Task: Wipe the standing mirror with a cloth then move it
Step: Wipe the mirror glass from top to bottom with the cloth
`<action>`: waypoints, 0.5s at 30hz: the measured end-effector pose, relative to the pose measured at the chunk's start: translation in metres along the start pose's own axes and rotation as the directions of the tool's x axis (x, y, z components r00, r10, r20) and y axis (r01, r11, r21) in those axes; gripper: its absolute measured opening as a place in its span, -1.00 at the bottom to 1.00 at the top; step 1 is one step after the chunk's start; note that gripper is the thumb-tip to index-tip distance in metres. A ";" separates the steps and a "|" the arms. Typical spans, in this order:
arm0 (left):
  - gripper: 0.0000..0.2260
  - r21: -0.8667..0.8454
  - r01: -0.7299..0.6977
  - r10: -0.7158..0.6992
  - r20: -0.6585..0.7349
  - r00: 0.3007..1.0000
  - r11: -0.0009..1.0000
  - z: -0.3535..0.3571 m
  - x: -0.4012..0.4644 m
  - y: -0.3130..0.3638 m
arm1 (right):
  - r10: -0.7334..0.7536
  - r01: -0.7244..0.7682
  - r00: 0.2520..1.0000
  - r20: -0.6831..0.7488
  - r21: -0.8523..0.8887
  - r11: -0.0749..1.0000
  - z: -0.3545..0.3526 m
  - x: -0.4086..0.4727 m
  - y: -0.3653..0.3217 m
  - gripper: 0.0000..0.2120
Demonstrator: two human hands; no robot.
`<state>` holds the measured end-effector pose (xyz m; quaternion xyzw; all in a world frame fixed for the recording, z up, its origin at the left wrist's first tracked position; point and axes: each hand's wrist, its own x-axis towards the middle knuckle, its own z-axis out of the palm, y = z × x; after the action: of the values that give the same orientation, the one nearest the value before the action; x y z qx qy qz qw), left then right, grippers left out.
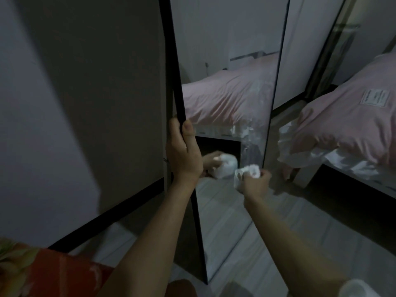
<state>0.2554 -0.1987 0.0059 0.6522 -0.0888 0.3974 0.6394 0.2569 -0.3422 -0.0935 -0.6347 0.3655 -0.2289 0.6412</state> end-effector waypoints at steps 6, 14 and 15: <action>-0.68 0.025 -0.003 0.004 -0.008 1.000 1.000 0.008 -0.001 0.000 | -0.619 0.619 0.785 -0.020 0.046 0.784 0.013 -0.015 -0.102 -0.64; -0.78 0.068 -0.008 0.010 -0.033 0.999 0.998 0.003 0.001 -0.005 | -0.297 0.326 0.945 0.135 -0.338 0.883 0.011 0.013 -0.028 -0.61; -0.77 0.068 -0.005 0.007 -0.030 1.000 0.998 0.003 0.001 -0.005 | -0.182 0.234 0.970 0.158 -0.424 0.875 0.006 0.019 -0.014 -0.66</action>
<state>0.2604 -0.2000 0.0030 0.6672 -0.0674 0.4122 0.6167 0.2760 -0.3543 -0.0834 -0.8106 0.3002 -0.1715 0.4726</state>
